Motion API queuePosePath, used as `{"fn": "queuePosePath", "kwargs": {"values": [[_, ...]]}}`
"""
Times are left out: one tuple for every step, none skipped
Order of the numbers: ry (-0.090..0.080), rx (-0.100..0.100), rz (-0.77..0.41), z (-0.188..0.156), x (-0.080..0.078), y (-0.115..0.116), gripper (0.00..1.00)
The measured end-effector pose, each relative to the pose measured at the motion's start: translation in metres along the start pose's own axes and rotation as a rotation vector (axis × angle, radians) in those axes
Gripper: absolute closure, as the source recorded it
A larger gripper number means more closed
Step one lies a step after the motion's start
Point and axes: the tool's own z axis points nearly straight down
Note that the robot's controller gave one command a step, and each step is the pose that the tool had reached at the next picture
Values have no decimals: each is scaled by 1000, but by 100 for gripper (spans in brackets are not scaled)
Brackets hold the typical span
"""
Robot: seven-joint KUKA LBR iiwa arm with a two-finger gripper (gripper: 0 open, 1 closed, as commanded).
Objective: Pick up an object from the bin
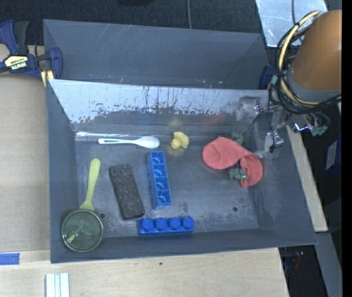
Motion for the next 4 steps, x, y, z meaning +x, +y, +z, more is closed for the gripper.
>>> {"fn": "queuePosePath", "kwargs": {"values": [[-6, 3, 32, 51, -2, 4, 0], [-11, 5, 112, 85, -10, -14, 0], [0, -1, 72, 135, -12, 3, 0], [-26, 12, 123, 121, -9, -11, 100]]}}
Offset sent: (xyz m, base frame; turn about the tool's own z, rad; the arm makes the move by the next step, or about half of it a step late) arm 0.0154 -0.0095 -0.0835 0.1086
